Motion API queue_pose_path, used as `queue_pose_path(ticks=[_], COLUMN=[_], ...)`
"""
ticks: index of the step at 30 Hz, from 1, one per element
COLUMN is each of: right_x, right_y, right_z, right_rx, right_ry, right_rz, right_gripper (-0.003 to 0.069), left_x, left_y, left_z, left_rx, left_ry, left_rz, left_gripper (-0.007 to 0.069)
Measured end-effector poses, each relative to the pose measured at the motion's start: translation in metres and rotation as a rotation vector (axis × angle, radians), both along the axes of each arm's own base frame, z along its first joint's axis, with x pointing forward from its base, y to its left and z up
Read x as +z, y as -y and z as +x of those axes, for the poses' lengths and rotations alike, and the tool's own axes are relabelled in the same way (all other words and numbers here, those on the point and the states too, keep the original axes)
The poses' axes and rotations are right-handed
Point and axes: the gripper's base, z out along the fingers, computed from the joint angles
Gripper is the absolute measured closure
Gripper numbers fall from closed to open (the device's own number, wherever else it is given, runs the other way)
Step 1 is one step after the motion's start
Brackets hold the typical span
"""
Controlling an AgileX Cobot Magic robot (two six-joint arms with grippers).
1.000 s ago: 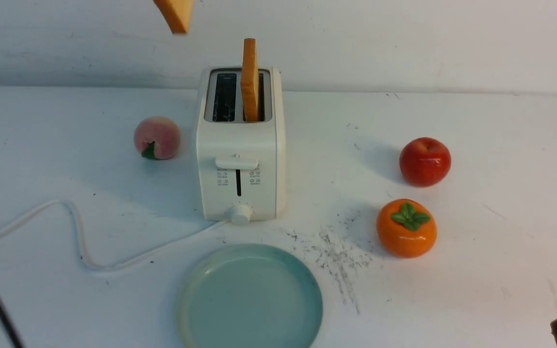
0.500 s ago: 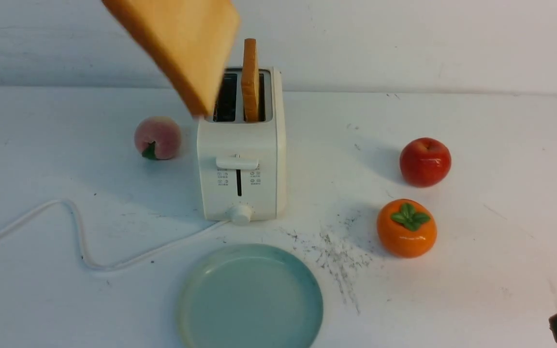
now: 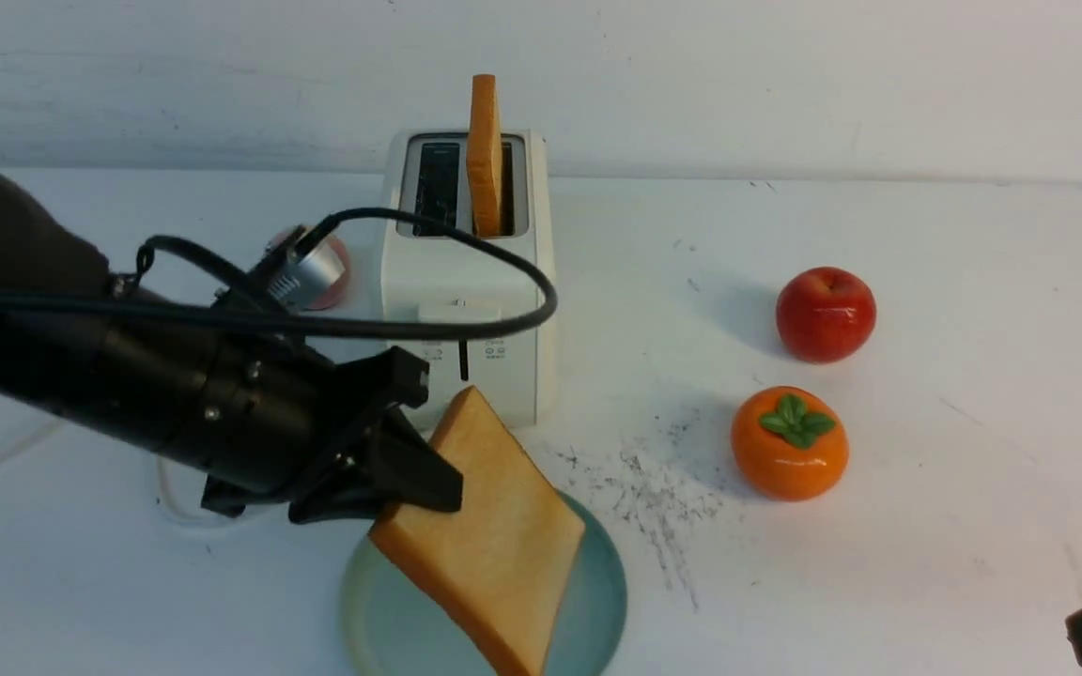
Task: Take toasted bread from bread machine on white table place on plate.
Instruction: 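Place the slice of bread on the plate with the left gripper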
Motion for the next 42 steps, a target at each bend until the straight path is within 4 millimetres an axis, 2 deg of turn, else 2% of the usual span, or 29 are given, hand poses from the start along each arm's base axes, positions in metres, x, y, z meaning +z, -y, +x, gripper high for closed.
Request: queue_pose_path(ticks=[8,18,25,29,31,32,33,39,42], right_x=[0.0,0.0,0.0,0.0,0.0,0.0,0.0,0.0,0.0], right_y=[0.0,0.0,0.0,0.0,0.0,0.0,0.0,0.0,0.0], right_z=[0.0,0.0,0.0,0.0,0.0,0.0,0.0,0.0,0.0], right_rx=[0.0,0.0,0.0,0.0,0.0,0.0,0.0,0.0,0.0], right_ry=[0.0,0.0,0.0,0.0,0.0,0.0,0.0,0.0,0.0], right_rz=[0.0,0.001,0.001,0.001,0.002,0.002,0.002,0.003,0.003], right_gripper=[0.058,0.0566,0.0559,0.0552,0.0551,0.0551,0.0549,0.0544,0.0541], left_x=[-0.02,-0.067,-0.077,-0.077,-0.077,-0.077,-0.078,-0.076,-0.067], left_y=[-0.007,0.0,0.001,0.001,0.0,0.0,0.0,0.0,0.0], left_z=[0.007,0.021,0.024,0.024,0.024,0.024,0.024,0.028,0.035], left_rx=[0.12,0.114,0.107,0.108,0.106,0.105,0.105,0.084,0.049], left_ry=[0.047,-0.128,-0.15,-0.152,-0.151,-0.15,-0.151,-0.129,-0.076], left_rz=[0.05,0.04,0.047,0.045,0.048,0.048,0.049,0.073,0.105], left_gripper=[0.0538,0.0538,0.0536,0.048,0.0415,0.0408,0.0351,0.0188,0.0158])
